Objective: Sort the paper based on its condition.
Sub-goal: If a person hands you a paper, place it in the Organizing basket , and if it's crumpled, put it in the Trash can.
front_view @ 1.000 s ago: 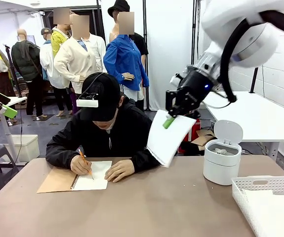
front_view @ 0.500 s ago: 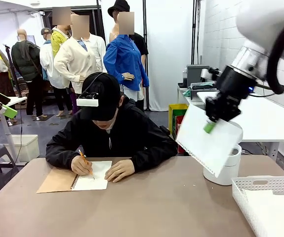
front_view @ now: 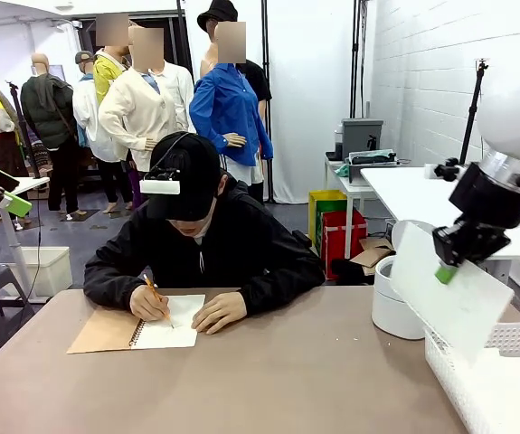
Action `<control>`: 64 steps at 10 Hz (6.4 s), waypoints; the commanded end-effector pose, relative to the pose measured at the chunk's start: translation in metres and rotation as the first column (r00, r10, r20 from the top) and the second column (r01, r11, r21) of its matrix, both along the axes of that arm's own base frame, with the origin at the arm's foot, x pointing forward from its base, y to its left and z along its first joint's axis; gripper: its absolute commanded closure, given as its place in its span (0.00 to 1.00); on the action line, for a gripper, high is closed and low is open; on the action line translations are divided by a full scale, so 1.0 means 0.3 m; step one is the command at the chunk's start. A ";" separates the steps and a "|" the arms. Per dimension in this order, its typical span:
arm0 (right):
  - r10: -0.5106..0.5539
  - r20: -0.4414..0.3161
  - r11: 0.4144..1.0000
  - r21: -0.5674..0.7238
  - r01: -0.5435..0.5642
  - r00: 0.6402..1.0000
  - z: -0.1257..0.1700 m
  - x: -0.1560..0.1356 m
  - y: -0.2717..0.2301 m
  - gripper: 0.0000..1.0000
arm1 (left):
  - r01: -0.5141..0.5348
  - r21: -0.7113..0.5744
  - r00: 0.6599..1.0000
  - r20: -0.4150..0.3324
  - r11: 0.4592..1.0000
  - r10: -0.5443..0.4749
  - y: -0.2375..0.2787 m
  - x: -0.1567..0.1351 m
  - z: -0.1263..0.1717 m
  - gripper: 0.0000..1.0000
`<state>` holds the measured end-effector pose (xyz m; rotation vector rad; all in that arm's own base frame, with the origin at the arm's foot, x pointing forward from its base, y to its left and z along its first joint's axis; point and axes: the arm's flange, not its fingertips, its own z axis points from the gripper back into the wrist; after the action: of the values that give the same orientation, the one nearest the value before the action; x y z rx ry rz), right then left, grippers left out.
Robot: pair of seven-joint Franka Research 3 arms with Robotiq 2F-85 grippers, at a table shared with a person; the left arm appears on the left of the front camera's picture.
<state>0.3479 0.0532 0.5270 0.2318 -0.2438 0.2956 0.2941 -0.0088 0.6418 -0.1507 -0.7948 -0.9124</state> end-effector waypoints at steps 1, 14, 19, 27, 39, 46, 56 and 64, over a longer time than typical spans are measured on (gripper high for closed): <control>-0.060 -0.046 0.998 -0.033 0.058 0.997 -0.055 -0.035 -0.063 1.00 | -0.007 -0.001 1.000 0.008 1.000 0.007 0.003 0.004 0.000 0.00; -0.129 -0.128 0.992 -0.026 0.126 0.983 -0.231 -0.061 -0.179 1.00 | -0.007 -0.001 1.000 0.008 1.000 0.007 0.003 0.004 0.000 0.00; -0.174 -0.185 0.983 0.015 0.180 0.967 -0.344 -0.119 -0.217 1.00 | -0.007 -0.001 1.000 0.008 1.000 0.007 0.003 0.004 0.000 0.00; -0.199 -0.268 0.975 0.044 0.218 0.943 -0.538 -0.145 -0.211 0.85 | -0.007 -0.001 1.000 0.008 1.000 0.007 0.003 0.004 0.000 0.00; -0.219 -0.092 0.931 -0.317 0.180 0.971 -0.348 -0.139 -0.300 0.00 | -0.007 -0.001 1.000 0.008 1.000 0.007 0.003 0.004 0.000 0.00; -0.162 -0.065 0.957 -0.253 0.141 0.985 -0.171 -0.022 -0.290 0.00 | -0.007 -0.001 1.000 0.008 1.000 0.007 0.003 0.004 0.000 0.00; 0.425 0.130 0.905 -0.093 -0.415 0.896 0.037 0.077 0.136 0.00 | -0.007 -0.001 1.000 0.008 1.000 0.007 0.003 0.004 0.000 0.00; 0.435 0.427 0.868 0.038 -0.496 0.793 0.315 0.100 0.518 0.00 | -0.007 -0.001 1.000 0.008 1.000 0.007 0.003 0.004 0.000 0.00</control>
<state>0.3741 0.1999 0.6229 0.3568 -0.6024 0.8497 0.2941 -0.0089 0.6418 -0.1507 -0.7948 -0.9124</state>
